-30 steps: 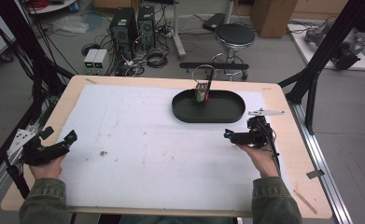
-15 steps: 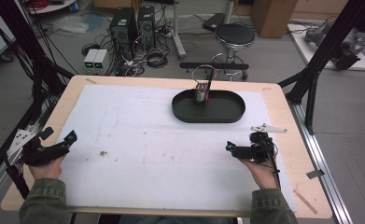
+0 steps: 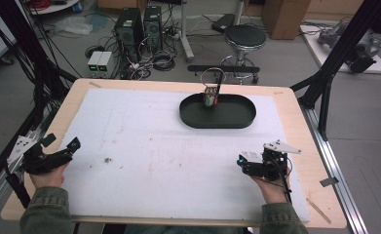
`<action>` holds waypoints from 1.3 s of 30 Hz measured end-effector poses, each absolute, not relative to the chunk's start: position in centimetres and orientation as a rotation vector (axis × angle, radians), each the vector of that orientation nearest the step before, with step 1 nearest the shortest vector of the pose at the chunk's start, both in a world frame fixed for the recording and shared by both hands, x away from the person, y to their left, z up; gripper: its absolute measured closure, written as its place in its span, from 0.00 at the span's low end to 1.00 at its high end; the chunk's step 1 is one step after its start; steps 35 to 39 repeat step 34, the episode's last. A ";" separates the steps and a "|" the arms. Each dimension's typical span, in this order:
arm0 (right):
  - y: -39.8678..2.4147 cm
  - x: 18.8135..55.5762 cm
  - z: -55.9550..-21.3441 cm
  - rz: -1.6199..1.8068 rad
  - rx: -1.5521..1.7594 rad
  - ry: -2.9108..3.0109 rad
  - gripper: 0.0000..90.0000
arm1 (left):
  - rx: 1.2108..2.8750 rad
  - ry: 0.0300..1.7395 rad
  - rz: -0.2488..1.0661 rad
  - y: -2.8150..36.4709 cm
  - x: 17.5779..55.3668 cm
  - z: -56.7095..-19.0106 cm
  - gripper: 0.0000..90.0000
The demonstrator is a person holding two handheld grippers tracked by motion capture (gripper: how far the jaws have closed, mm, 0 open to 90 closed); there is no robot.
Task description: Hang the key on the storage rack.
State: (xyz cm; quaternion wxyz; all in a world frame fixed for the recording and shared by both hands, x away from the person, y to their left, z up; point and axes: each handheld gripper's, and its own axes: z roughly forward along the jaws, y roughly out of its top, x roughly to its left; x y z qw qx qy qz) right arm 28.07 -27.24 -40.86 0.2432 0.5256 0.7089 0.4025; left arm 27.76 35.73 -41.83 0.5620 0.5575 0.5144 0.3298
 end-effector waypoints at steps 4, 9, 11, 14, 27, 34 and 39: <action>-27.4 27.3 -41.3 1.106 1.441 1.877 0.01 | 1.307 1.213 0.778 35.8 27.5 -41.8 0.02; -27.6 26.6 -41.4 1.132 1.448 1.781 0.01 | 1.297 1.221 0.780 35.9 27.3 -41.9 0.02; -27.6 26.2 -41.3 1.159 1.414 1.734 0.01 | 1.296 1.219 0.785 35.9 27.2 -41.9 0.02; -27.6 25.9 -41.1 1.165 1.376 1.680 0.01 | 1.305 1.215 0.790 35.8 27.2 -41.9 0.02; -27.6 25.0 -40.9 1.157 1.317 1.503 0.01 | 1.337 1.198 0.819 35.5 27.0 -41.9 0.02; -27.6 24.9 -40.8 1.153 1.295 1.493 0.01 | 1.336 1.198 0.815 35.5 27.2 -42.0 0.02; -27.6 24.9 -40.8 1.153 1.295 1.493 0.01 | 1.336 1.198 0.815 35.5 27.2 -42.0 0.02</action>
